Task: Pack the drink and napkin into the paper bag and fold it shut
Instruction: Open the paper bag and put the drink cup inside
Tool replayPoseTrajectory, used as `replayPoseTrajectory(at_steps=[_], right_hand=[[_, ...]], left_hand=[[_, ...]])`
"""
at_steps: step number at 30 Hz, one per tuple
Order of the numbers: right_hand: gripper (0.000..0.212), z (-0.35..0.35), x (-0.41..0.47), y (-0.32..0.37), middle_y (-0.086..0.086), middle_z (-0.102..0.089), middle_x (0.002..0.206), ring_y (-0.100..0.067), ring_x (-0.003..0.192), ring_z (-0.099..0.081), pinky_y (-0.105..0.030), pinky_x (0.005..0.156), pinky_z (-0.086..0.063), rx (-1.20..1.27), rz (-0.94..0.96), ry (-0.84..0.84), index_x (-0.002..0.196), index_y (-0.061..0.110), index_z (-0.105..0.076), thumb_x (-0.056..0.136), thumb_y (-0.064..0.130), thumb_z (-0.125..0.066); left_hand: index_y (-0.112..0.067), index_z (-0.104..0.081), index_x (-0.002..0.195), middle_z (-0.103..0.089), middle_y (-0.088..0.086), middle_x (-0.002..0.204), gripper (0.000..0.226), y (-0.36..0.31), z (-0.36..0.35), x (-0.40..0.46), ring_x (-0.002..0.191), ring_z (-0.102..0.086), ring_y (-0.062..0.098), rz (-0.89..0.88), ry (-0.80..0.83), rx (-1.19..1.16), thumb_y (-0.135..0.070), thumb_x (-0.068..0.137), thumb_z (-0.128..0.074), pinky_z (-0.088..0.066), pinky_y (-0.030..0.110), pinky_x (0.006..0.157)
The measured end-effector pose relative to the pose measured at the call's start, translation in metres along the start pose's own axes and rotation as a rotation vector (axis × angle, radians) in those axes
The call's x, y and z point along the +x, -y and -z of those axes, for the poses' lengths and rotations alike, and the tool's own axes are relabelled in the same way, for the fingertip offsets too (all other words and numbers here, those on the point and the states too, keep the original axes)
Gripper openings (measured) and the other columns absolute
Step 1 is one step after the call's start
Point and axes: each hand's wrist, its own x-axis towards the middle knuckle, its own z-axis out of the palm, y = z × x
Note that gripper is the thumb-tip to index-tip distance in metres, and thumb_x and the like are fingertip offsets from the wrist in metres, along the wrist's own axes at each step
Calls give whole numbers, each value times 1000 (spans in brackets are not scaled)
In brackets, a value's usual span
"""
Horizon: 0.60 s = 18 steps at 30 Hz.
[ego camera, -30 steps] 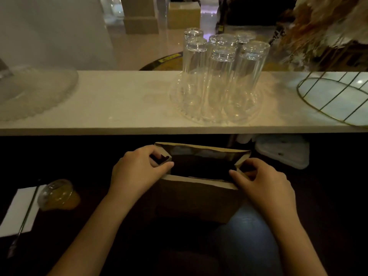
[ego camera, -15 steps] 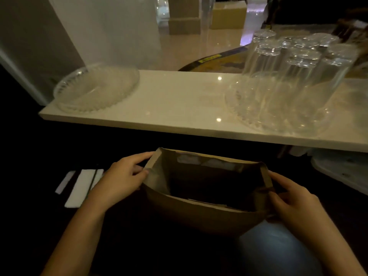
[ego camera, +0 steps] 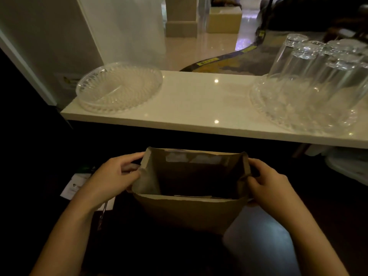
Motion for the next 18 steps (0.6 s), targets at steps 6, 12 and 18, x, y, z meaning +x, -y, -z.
replayPoseTrajectory(at_steps=[6,12,18], right_hand=[[41,-13,2,8,8,-61,68,3,54,-65,-8,43,-48,-47,11,-60,118,28,-53,89,1,-44],[49,-20,11,13,9,-62,67,8,47,-62,-4,39,-42,-28,-15,-106,119,29,-54,85,-4,-45],[50,-24,21,16,10,-65,71,7,52,-63,-9,48,-44,-77,-36,-102,123,34,-50,86,1,-48]], left_hand=[[-40,-46,128,-68,-15,96,49,10,9,22,92,-64,2,-20,23,45,-22,85,-62,-53,23,74],[-44,-46,122,-63,-7,116,48,45,43,35,93,-67,4,-37,-76,-66,-46,76,-61,-54,16,66],[-40,-16,143,-3,6,158,97,100,35,59,143,-8,28,-82,156,719,-40,68,-77,-24,46,113]])
